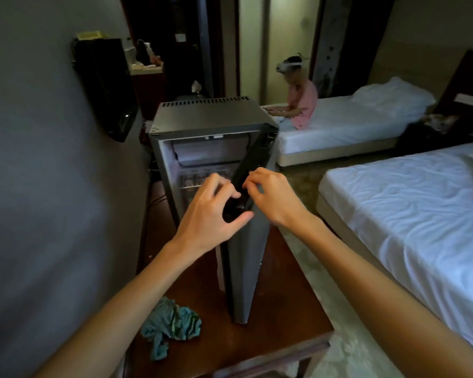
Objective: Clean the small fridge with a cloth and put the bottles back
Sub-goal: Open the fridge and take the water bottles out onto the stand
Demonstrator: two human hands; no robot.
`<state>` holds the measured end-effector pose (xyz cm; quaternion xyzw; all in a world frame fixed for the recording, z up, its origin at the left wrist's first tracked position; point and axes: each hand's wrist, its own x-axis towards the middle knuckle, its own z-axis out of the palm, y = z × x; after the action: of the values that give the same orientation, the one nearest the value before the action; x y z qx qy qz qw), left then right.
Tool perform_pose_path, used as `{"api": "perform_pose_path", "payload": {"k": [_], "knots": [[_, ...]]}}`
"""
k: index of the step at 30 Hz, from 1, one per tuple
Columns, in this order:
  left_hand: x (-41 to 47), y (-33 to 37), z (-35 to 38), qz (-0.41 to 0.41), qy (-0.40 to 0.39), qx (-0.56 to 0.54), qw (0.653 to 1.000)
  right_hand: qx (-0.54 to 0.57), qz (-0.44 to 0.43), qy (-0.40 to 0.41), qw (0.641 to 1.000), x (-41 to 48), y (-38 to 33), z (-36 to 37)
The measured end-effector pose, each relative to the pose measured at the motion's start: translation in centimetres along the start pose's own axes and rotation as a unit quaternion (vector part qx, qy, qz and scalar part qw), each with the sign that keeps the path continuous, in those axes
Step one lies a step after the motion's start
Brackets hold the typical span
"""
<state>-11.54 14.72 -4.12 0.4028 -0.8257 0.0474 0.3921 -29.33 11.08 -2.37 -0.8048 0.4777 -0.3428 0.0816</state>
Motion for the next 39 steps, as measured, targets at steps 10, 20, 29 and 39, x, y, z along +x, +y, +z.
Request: {"api": "perform_pose_path", "payload": {"k": [10, 20, 29, 39], "knots": [[5.0, 9.5, 7.3, 0.111, -0.097, -0.163, 0.976, -0.072, 0.114, 0.022, 0.991, -6.9, 7.4, -11.0], [14.7, 8.9, 15.7, 0.081, -0.198, -0.051, 0.976, -0.29, 0.216, 0.068, 0.93, -8.6, 14.8, -14.7], [23.5, 4.8, 20.6, 0.114, -0.245, 0.029, 0.962, -0.418, 0.299, 0.016, 0.857, -4.3, 21.8, -14.3], [28.0, -1.5, 22.7, 0.1, -0.253, 0.04, 0.961, -0.353, 0.305, 0.002, 0.885, 0.6, 26.7, -13.8]]}}
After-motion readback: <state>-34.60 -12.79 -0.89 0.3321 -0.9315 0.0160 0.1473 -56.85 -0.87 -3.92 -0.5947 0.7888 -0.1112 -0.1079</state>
